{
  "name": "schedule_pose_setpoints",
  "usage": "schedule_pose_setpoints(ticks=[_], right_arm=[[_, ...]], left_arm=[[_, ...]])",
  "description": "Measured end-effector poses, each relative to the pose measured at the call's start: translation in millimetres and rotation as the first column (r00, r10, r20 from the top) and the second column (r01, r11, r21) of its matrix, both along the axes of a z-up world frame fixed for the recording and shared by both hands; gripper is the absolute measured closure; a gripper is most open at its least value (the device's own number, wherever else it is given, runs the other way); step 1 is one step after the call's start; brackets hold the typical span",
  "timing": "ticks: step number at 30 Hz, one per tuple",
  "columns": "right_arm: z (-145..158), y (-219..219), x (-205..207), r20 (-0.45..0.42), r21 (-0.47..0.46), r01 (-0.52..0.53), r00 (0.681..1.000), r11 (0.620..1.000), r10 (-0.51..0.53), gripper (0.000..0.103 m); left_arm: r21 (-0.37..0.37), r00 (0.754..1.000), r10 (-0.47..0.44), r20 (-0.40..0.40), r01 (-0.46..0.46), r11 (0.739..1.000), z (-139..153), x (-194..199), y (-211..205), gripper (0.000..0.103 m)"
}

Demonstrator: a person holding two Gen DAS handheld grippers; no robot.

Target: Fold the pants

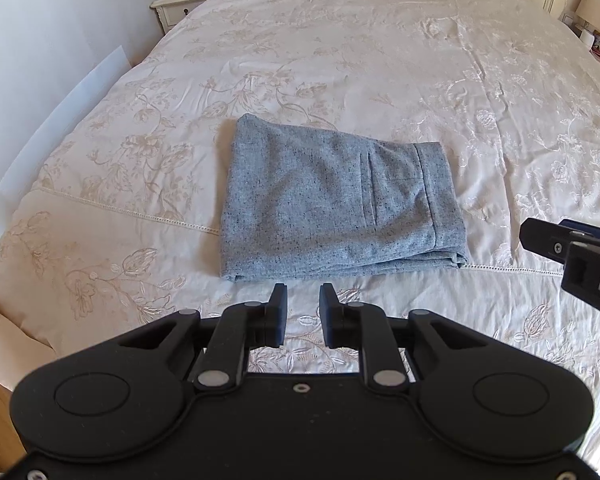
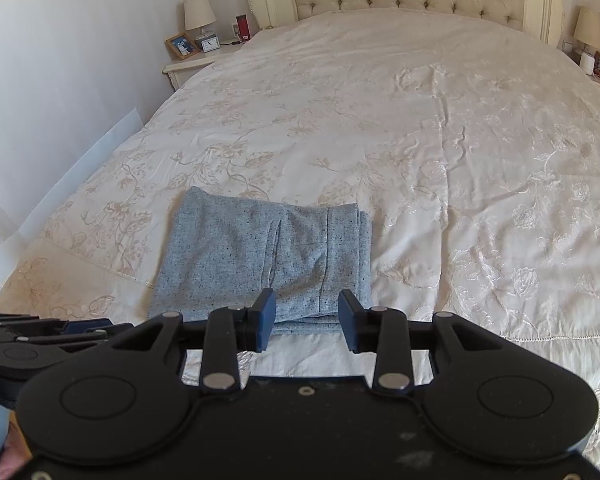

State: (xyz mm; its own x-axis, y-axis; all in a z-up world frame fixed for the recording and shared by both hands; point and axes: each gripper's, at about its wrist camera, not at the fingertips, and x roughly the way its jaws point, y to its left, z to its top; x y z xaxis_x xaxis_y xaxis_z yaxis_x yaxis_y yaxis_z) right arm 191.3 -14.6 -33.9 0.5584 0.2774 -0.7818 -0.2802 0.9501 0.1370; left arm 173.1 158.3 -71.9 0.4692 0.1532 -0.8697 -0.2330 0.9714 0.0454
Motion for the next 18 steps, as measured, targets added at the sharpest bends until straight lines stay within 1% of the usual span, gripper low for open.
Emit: schedule_pose_setpoints(ticks=[18], right_arm=[[-1.3,-1.4,0.7,-0.002,0.008,-0.011,1.0,1.0,0.011,0.066]], left_arm=[[0.011,1.0,0.001,-0.007,-0.001,1.0,-0.5,-0.5,-2.5,0.076]])
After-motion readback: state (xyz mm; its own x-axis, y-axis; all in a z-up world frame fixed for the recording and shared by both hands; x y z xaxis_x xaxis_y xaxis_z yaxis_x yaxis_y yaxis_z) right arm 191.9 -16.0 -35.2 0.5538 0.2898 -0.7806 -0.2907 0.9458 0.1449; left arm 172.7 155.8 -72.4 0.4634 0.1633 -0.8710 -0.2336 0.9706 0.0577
